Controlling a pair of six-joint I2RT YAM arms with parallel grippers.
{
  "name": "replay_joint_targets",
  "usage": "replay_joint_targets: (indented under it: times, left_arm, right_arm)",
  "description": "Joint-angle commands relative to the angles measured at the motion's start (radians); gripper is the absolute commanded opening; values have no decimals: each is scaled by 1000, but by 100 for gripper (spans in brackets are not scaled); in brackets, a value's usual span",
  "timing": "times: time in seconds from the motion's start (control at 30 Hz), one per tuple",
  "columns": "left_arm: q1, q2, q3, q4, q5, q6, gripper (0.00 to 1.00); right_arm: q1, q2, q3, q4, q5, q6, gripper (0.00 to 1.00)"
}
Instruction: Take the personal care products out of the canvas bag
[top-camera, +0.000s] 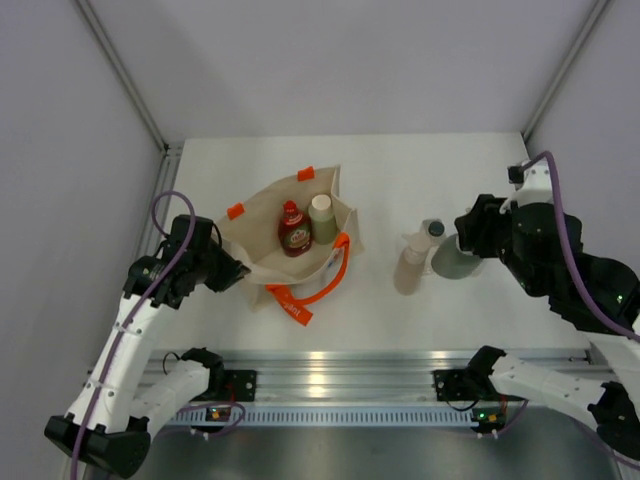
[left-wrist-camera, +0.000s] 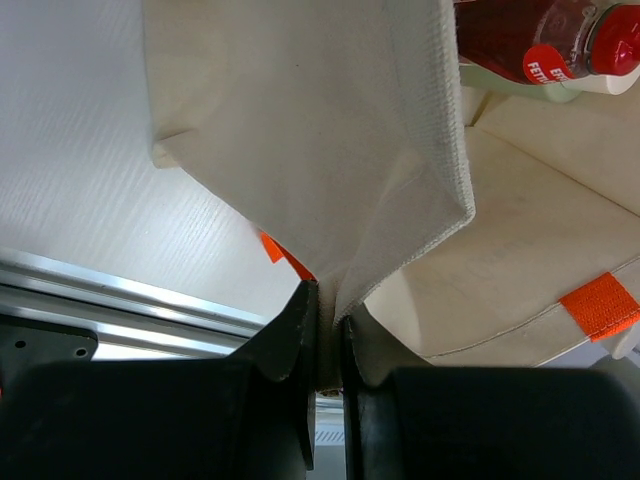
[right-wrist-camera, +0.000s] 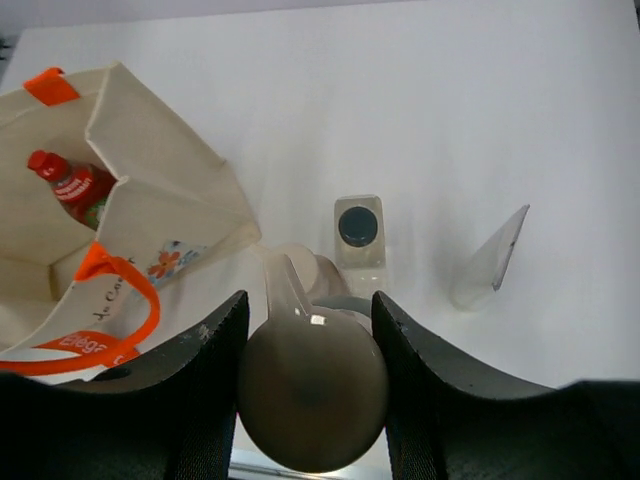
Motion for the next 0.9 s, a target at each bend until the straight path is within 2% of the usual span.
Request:
replay_joint_targets:
  times: [0.0, 0.27, 0.37, 0.47, 0.53, 0.73, 0.77, 0.8, 0.87]
  left_arm:
    - [5, 20, 7, 23, -36, 19, 0]
    - [5, 14, -2, 23, -25, 28, 0]
    - [5, 12, -5, 26, -23, 34, 0]
    - [5, 14, -5, 28, -17, 43, 0]
    - [5, 12, -4, 26, -14, 49, 0]
    - [5, 9, 2, 26, -14, 56, 0]
    - [5, 9, 4, 26, -14, 57, 0]
    - [5, 9, 5, 26, -16, 56, 0]
    - [5, 8, 5, 28, -19, 56, 0]
  right_arm:
    - [-22, -9, -29, 67, 80, 31, 0]
    - [-40, -42, -164, 99, 92, 63, 0]
    - [-68, -74, -339, 187, 85, 58, 0]
    - [-158, -118, -460, 326, 7, 32, 0]
    - [-233, -163, -615, 432, -107, 23, 0]
    - [-358, -177, -753, 532, -165, 20, 0]
    - [-385, -177, -763, 532, -172, 20, 4]
    - [-398, -181, -770, 530, -185, 19, 18]
    - [-416, -187, -770, 529, -196, 17, 40]
